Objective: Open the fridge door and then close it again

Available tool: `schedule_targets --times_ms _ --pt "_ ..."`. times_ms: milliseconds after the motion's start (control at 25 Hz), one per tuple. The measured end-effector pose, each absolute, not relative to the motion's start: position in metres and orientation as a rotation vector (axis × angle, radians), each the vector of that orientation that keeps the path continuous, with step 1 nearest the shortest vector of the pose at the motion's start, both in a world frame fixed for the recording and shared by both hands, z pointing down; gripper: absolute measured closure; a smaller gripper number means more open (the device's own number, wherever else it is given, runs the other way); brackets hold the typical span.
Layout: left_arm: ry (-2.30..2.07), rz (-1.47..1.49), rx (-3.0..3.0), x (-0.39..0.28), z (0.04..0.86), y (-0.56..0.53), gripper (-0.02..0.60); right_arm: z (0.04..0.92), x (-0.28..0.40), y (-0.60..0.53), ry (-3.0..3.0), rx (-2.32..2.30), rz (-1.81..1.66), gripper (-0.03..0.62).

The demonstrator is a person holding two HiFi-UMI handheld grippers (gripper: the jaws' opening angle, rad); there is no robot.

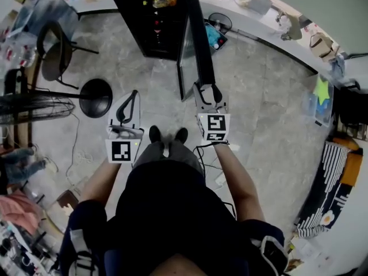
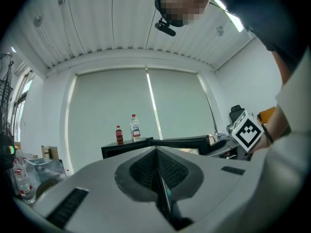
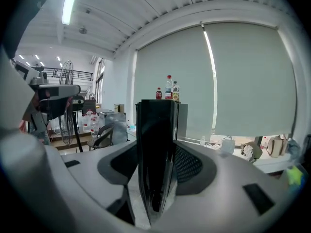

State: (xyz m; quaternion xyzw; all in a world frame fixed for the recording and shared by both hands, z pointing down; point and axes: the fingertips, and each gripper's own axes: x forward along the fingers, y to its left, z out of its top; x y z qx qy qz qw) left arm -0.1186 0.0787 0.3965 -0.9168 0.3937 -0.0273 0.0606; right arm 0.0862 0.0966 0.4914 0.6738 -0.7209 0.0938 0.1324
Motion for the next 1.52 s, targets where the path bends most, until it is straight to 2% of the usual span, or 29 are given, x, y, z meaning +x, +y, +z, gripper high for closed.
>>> schedule_targets --times_ms 440,600,880,1520 --pt "1.215 -0.083 -2.777 -0.16 0.397 0.074 0.56 0.489 0.037 0.084 -2.06 1.993 0.262 0.358" --pt "1.135 -0.2 -2.709 -0.171 0.401 0.072 0.56 0.489 0.023 0.08 -2.042 1.999 0.274 0.356" --pt "1.269 -0.08 -2.749 -0.189 0.398 0.066 0.56 0.489 0.005 0.072 -2.037 2.004 0.273 0.353" --pt "1.325 -0.119 -2.71 -0.194 0.399 0.057 0.56 0.49 -0.003 0.065 -2.141 1.772 0.176 0.332"
